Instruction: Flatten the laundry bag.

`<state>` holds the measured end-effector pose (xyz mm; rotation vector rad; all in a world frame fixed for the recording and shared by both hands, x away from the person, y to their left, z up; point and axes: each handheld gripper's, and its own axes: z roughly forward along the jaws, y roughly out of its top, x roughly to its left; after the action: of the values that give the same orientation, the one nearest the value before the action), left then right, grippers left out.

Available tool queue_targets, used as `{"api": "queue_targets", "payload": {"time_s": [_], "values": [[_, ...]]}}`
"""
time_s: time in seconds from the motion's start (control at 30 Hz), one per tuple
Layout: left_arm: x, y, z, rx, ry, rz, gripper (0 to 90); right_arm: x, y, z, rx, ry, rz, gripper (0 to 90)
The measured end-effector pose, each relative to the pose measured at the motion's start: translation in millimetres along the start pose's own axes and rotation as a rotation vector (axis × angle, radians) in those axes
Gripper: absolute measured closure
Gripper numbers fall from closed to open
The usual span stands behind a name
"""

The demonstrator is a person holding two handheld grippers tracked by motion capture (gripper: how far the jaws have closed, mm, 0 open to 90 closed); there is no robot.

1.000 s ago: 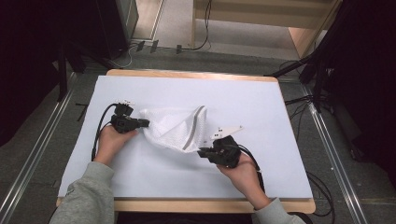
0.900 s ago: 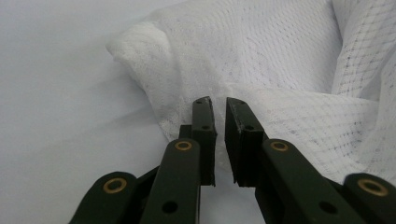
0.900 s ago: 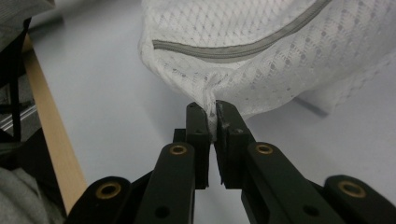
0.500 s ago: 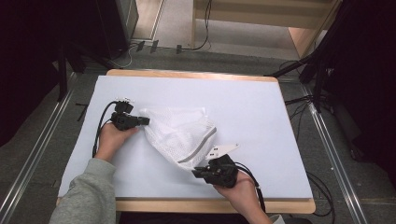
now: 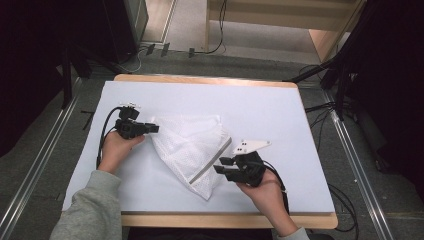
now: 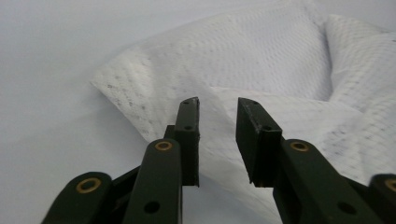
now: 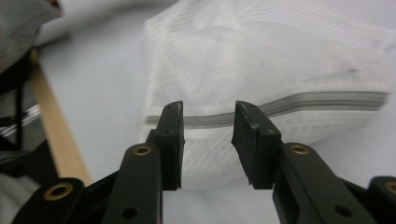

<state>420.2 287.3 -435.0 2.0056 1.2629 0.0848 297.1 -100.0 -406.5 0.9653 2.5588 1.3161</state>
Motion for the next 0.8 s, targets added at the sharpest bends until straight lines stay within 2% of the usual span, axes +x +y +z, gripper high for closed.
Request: {"api": "queue_targets", "payload": {"time_s": [0.07,0.1,0.17,0.23,0.27,0.43,0.47,0.5,0.53,0.57,0.6,0.63,0.67,0.73,0.8], "values": [[-4.2,-2.2,-4.8,0.000,0.001,0.009,69.1,-10.3,4.0,2.9,0.005,-0.027,0.010,61.9],[-6.7,-4.6,-8.1,-0.004,0.000,0.008,67.2,-21.0,8.0,6.9,0.012,-0.044,0.014,60.7],[-8.0,-6.4,-10.3,-0.003,0.001,0.011,66.8,-24.8,9.4,8.5,0.011,-0.053,0.015,59.8],[-10.6,-8.9,-12.3,-0.004,0.004,0.011,66.3,-36.6,14.6,14.2,0.011,-0.066,0.029,58.5],[-11.9,-10.0,-12.7,-0.005,0.004,0.010,66.0,-47.2,19.7,20.4,0.008,-0.086,0.030,57.2],[-15.0,-14.8,-14.2,0.002,0.007,0.018,66.0,-72.9,31.3,37.9,0.024,-0.124,0.057,56.7],[-15.0,-14.8,-14.2,0.002,0.007,0.018,66.1,-72.9,31.3,37.9,0.024,-0.124,0.057,56.7],[-15.2,-16.4,-14.4,0.001,0.010,0.016,66.0,-84.2,35.7,47.3,0.047,-0.143,0.074,55.5],[-15.2,-16.4,-14.4,0.001,0.010,0.016,66.0,-87.9,36.3,50.0,0.047,-0.151,0.073,55.2],[-15.1,-17.3,-14.6,0.003,0.012,0.016,66.0,-87.9,36.3,50.0,0.047,-0.151,0.073,55.2],[-15.4,-18.7,-14.8,0.001,0.015,0.011,66.0,-97.2,38.4,57.8,0.054,-0.154,0.095,53.7],[-15.4,-18.7,-14.8,0.001,0.015,0.011,66.0,-97.2,38.4,57.8,0.054,-0.154,0.095,53.7],[-15.2,-19.5,-15.0,0.002,0.013,0.012,66.0,-103.3,39.1,65.0,0.069,-0.149,0.113,50.8],[-15.3,-20.4,-15.3,0.004,0.016,0.012,66.0,-104.9,39.0,67.8,0.074,-0.140,0.126,50.5],[-15.4,-21.4,-15.6,0.005,0.020,0.013,66.1,-109.6,36.5,80.3,0.104,-0.124,0.148,50.1]]}}
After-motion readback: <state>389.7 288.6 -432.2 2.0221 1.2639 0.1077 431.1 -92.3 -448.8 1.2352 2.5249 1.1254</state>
